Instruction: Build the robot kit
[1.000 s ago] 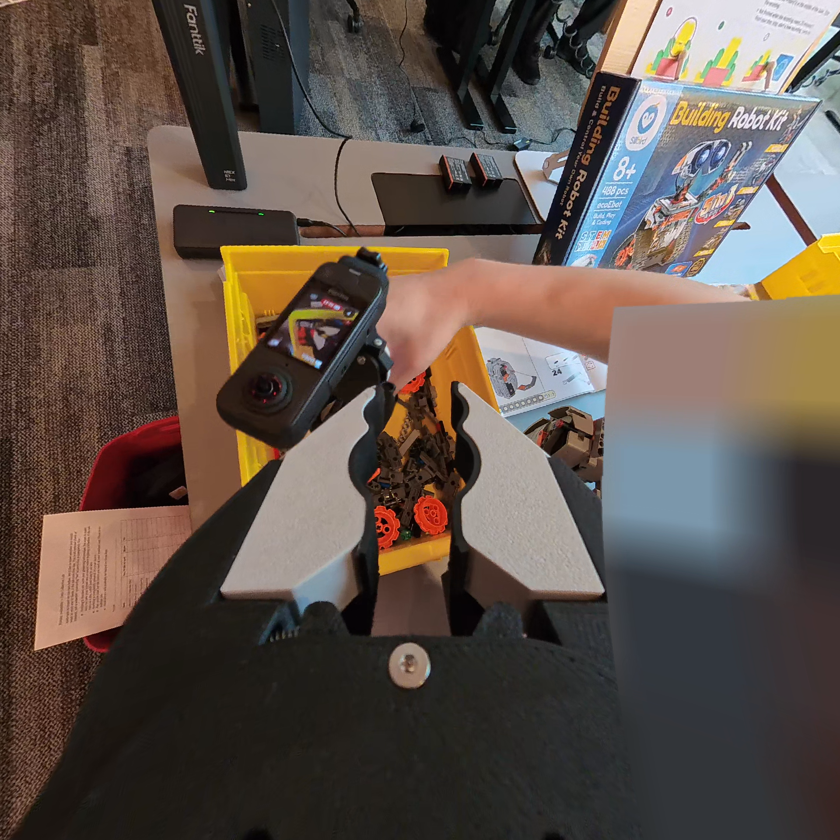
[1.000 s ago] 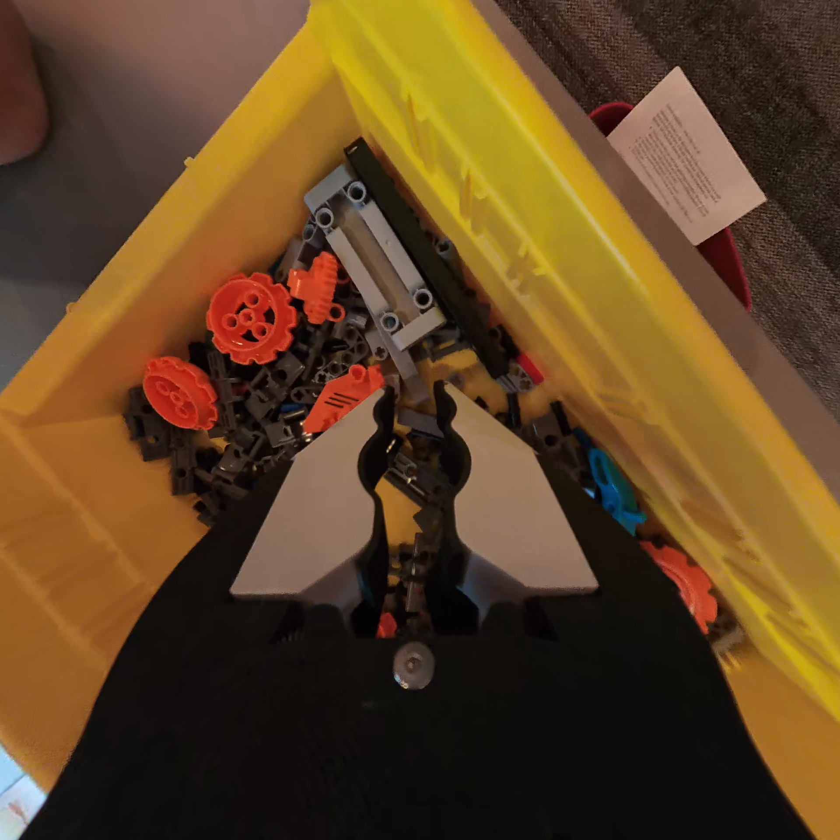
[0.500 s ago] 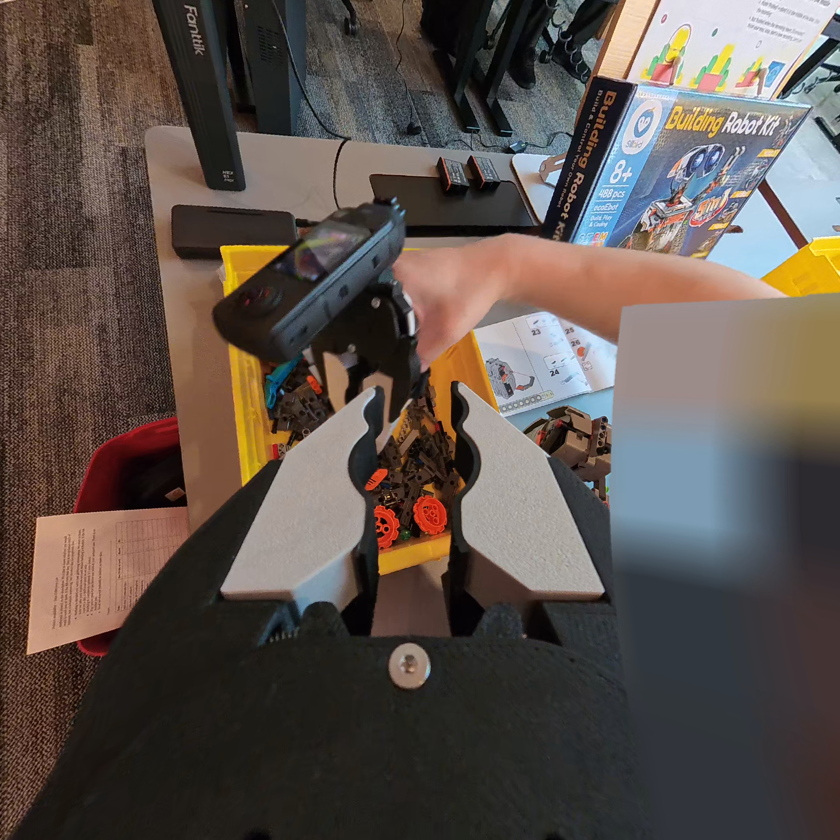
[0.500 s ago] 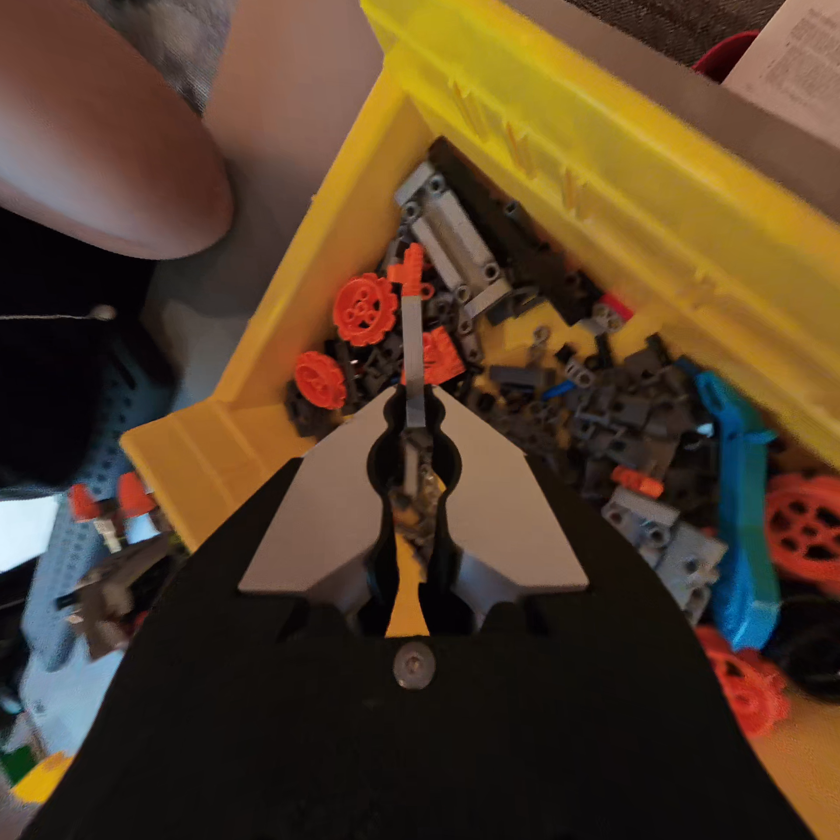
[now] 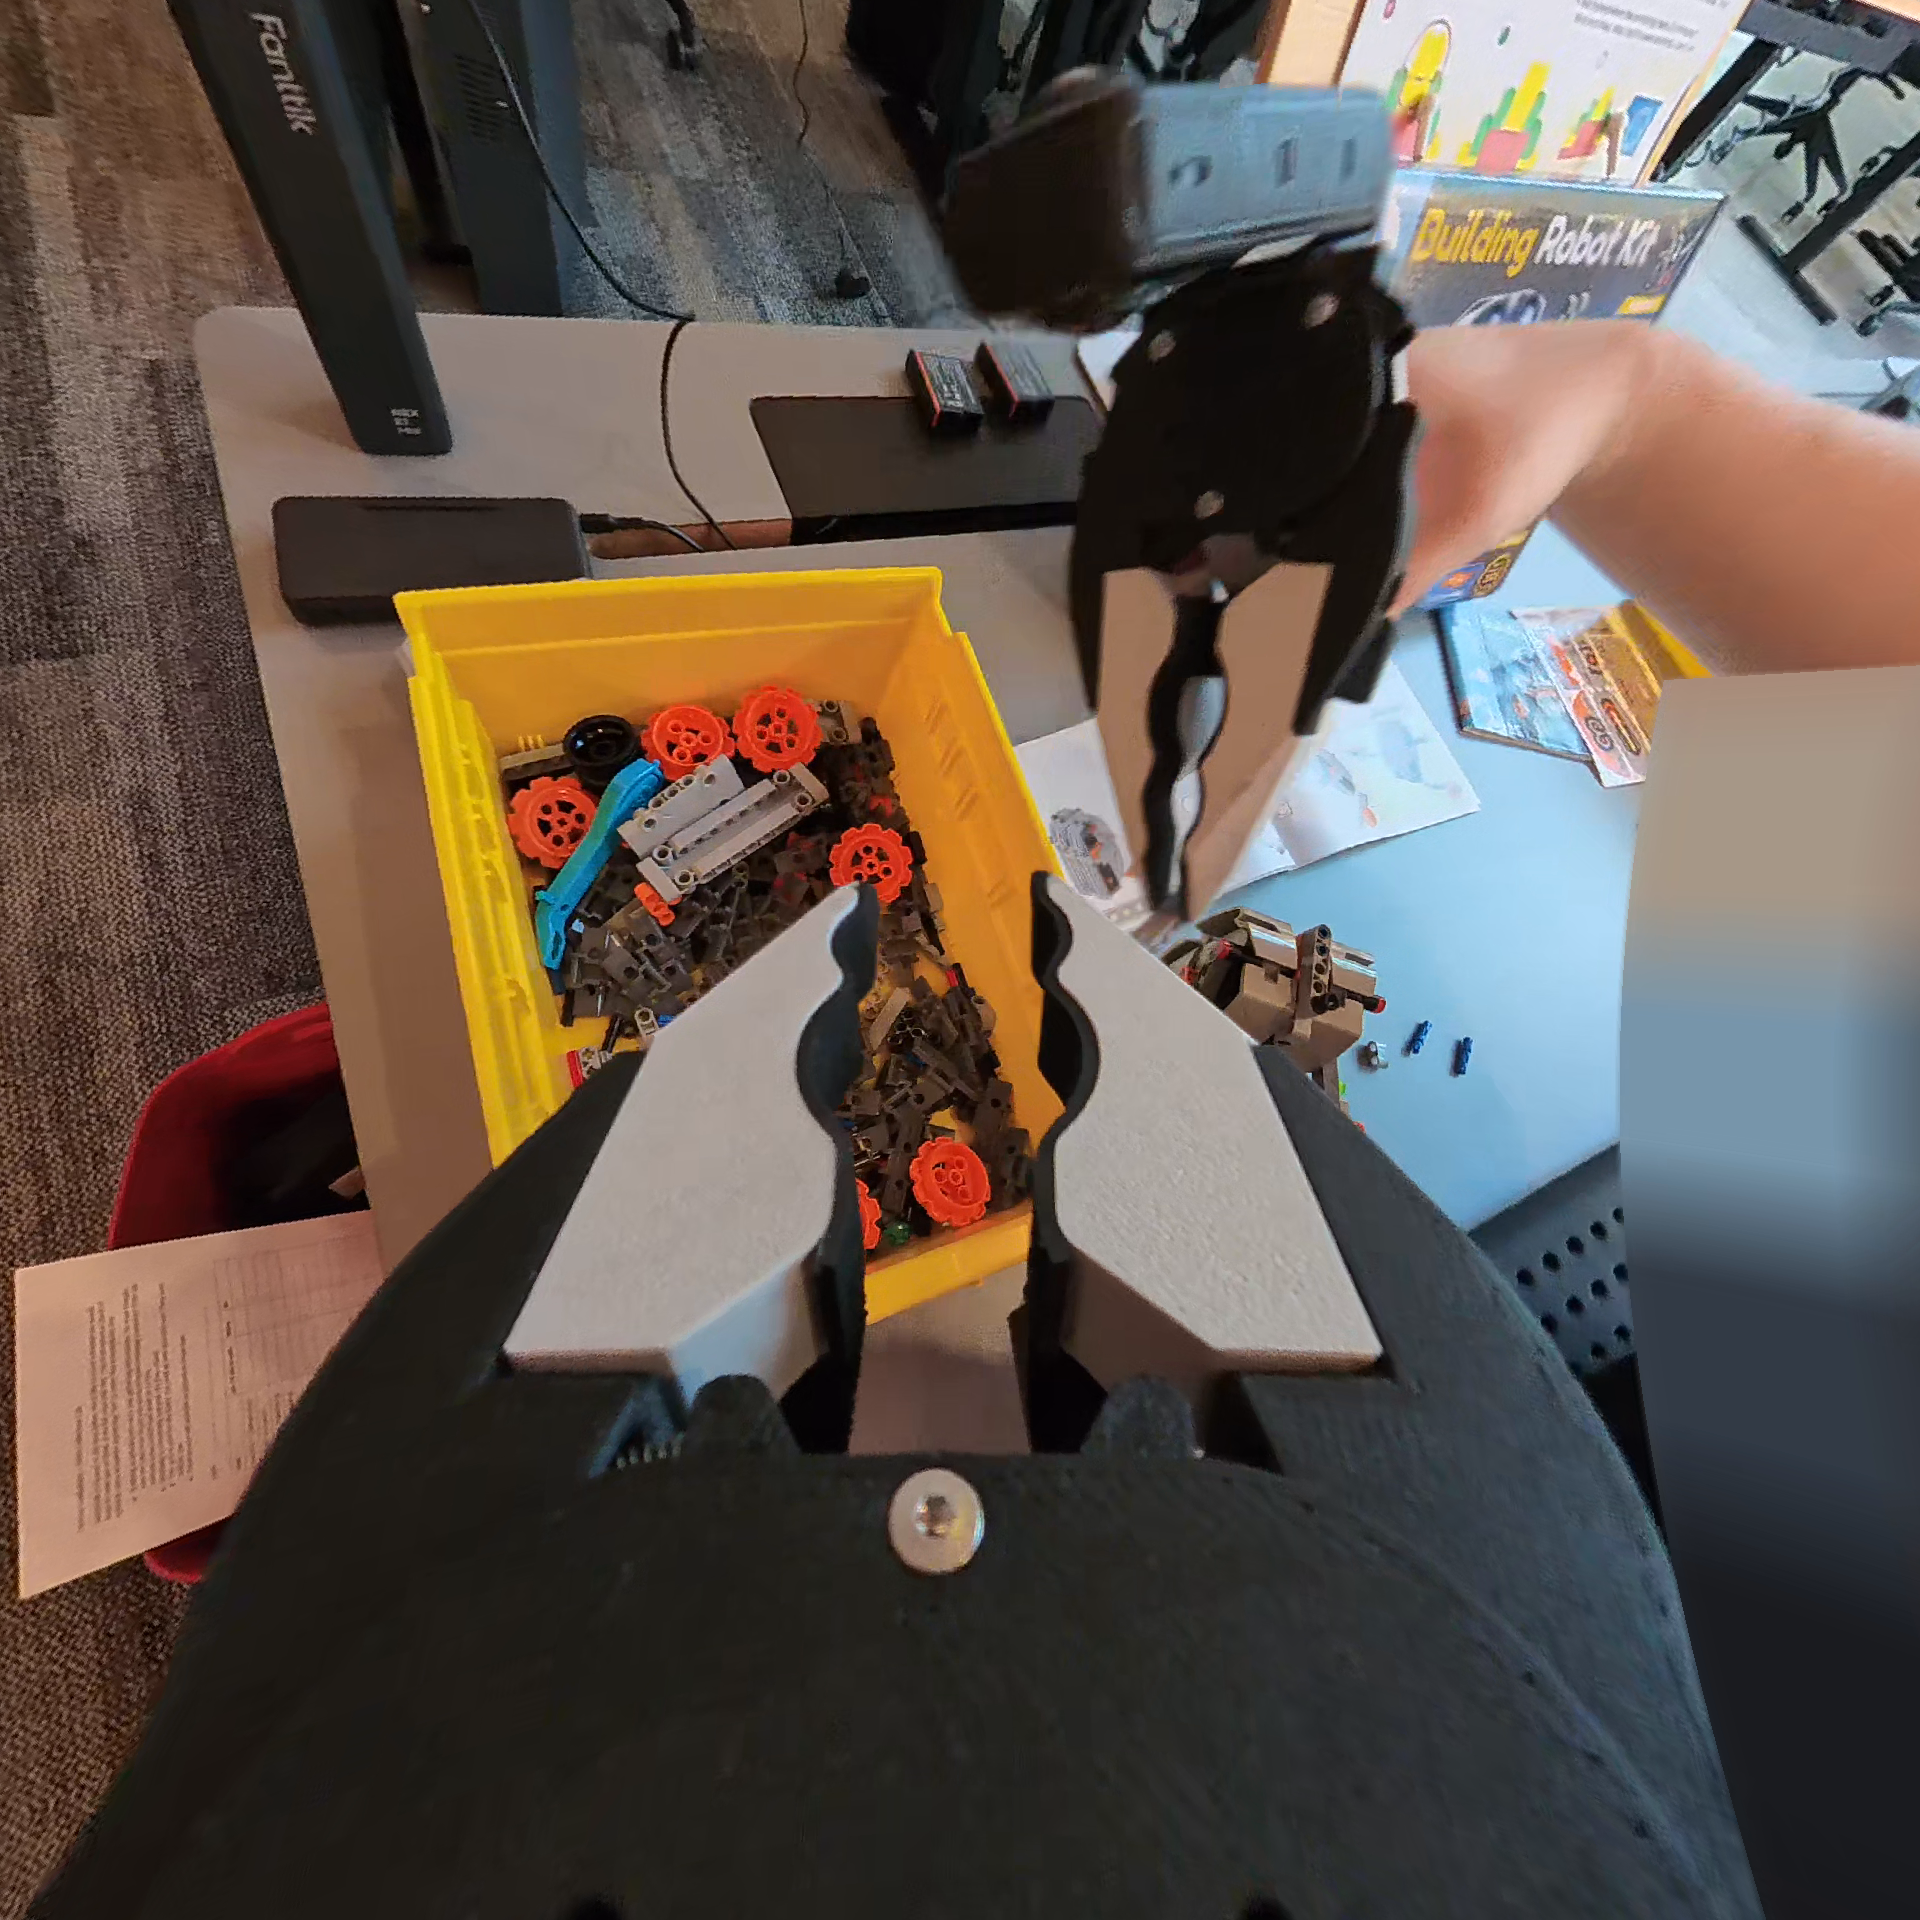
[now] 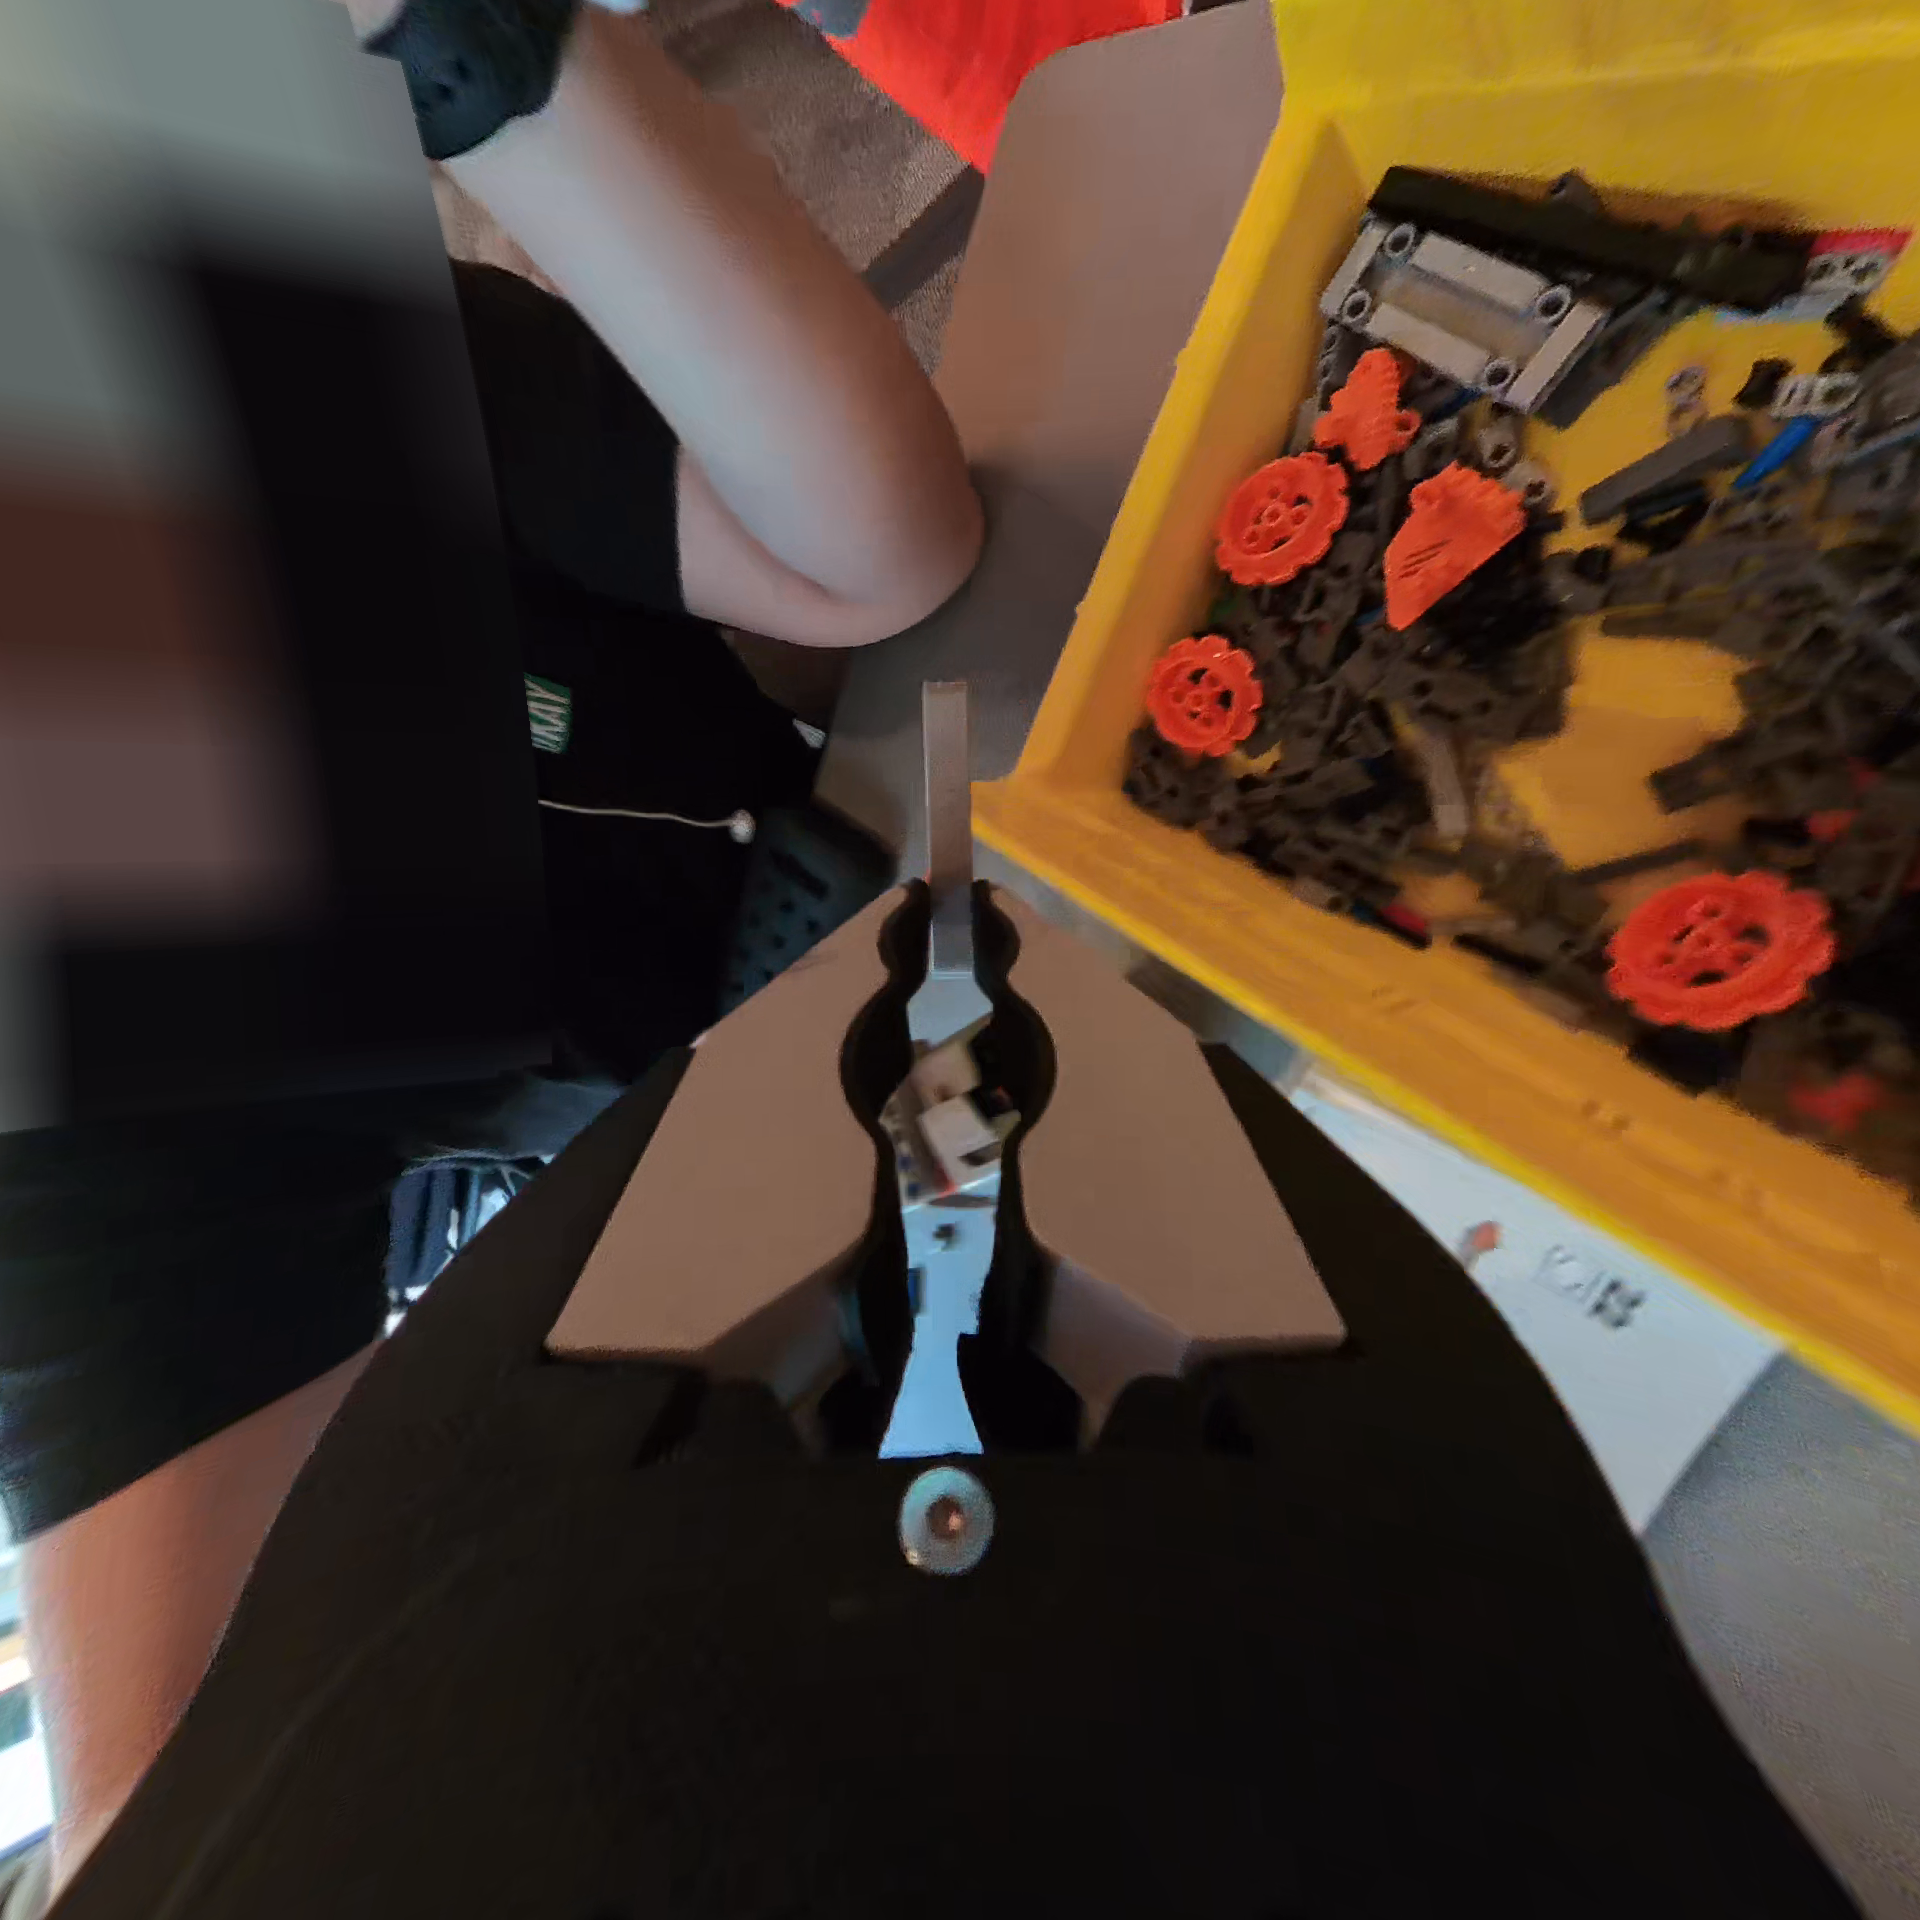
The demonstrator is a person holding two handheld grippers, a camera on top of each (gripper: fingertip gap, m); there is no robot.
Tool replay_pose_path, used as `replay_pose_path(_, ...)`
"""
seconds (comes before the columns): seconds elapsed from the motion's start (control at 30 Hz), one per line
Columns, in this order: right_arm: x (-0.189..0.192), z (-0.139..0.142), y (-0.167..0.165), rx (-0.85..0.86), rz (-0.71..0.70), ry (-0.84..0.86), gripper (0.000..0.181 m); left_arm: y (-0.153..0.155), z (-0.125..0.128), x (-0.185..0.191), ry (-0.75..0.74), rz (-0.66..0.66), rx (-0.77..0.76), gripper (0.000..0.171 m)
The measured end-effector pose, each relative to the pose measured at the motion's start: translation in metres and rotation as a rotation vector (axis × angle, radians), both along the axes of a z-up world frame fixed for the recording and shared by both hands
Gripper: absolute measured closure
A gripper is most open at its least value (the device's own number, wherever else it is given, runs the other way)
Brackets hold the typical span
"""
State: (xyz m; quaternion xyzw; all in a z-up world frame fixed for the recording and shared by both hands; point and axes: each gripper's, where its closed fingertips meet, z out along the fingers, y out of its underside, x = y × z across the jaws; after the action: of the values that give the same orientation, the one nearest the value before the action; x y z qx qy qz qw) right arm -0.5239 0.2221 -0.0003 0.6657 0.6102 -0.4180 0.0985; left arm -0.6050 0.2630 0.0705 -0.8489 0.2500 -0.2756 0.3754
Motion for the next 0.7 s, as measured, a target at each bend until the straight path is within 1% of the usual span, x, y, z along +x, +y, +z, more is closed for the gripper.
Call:
replay_pose_path(0.1,0.018,0.015,-0.013,-0.030,-0.063,-0.020,0.175,-0.001,0.001,0.000,-0.009,-0.011,0.001,0.144)
replay_pose_path(0.27,0.049,0.031,-0.037,-0.008,-0.132,-0.106,0.175,-0.003,0.004,-0.003,-0.037,-0.018,0.007,0.144)
replay_pose_path(0.47,0.070,0.056,-0.062,0.042,-0.215,-0.122,0.175,-0.007,0.010,-0.005,-0.059,-0.027,0.025,0.144)
replay_pose_path(0.7,0.088,0.076,-0.087,0.067,-0.311,-0.132,0.175,-0.012,0.015,-0.005,-0.072,-0.040,0.045,0.144)
